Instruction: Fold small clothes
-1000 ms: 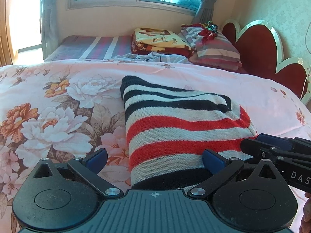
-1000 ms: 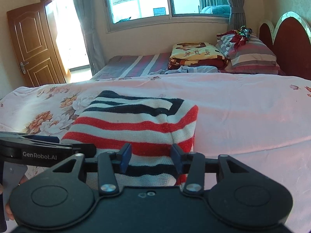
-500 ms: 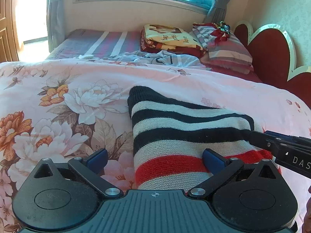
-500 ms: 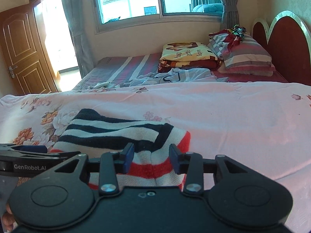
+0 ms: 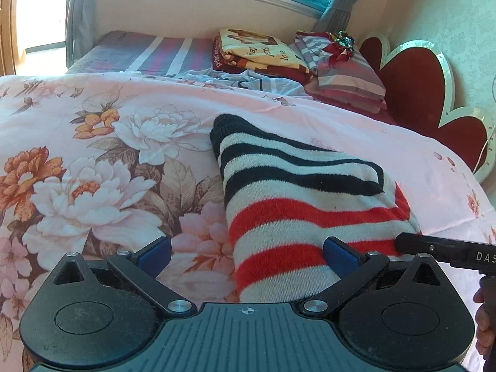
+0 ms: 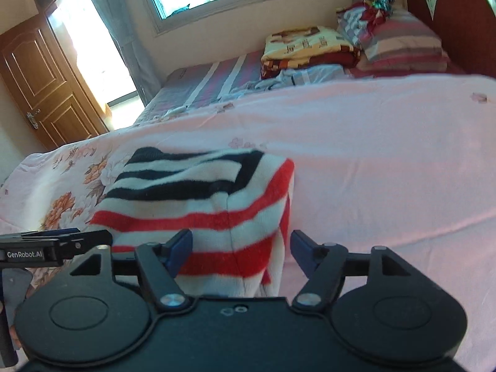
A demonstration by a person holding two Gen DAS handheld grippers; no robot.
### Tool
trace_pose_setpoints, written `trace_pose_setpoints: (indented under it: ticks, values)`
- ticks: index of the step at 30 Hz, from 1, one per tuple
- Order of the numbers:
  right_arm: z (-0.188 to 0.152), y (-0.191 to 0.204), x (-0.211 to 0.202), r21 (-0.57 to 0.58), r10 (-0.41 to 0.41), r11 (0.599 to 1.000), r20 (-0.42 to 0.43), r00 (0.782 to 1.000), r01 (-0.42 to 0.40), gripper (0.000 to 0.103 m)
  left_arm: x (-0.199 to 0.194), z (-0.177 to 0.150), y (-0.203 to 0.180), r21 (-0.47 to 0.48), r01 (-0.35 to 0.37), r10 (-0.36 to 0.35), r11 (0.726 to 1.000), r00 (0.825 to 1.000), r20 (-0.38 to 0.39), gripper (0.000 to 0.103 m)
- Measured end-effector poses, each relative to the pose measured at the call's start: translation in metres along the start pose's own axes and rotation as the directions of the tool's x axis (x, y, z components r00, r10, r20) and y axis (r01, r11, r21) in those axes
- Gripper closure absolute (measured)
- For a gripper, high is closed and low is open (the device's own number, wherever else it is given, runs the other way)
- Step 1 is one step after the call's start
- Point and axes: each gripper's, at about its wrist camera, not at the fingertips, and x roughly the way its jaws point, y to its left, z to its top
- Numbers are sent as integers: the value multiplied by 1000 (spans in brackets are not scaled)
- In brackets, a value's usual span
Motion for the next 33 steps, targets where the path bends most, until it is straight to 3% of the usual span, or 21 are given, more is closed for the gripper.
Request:
trace_pose_setpoints:
  ticks: [6, 9, 12, 15, 19, 22, 25, 28, 29, 33]
  values:
    - [-18, -17, 4, 132, 112, 986, -76, 991, -101, 33, -5, -16, 6, -81, 41, -42, 996, 999, -21, 0]
    - [-19, -11, 3, 111, 100, 990, -81, 992, -91, 34, -9, -21, -2, -64, 40, -41, 997, 999, -18, 0]
    - [-19, -11, 1, 128, 111, 987, -88, 990, -99, 33, -11, -24, -7, -74, 88, -93, 993, 994, -59, 0]
    - [-21, -11, 1, 117, 118, 987, -95, 988, -107, 30, -8, -38, -22, 28, 119, -116, 992, 988, -100, 0]
    - [-26, -15, 6, 131, 129, 985, -92, 987, -117, 31, 2, -47, -17, -32, 142, -145, 989, 984, -108, 0]
    - [-26, -14, 7, 109, 127, 987, -89, 988, -118, 34, 2, -48, -19, -13, 178, -179, 984, 979, -94, 13]
    - [-27, -14, 8, 110, 141, 985, -86, 986, -131, 43, 2, -47, -19, -26, 186, -188, 982, 978, -91, 17]
    - [-26, -16, 7, 114, 156, 983, -89, 984, -146, 45, 0, -45, -15, -45, 204, -207, 978, 974, -93, 19]
    - [-25, -16, 8, 111, 161, 982, -91, 983, -150, 45, 0, -45, -13, -56, 211, -216, 976, 972, -96, 19]
    - [-22, -18, 15, 145, 201, 971, -83, 976, -187, 27, 4, -45, -13, -66, 213, -218, 975, 971, -97, 18]
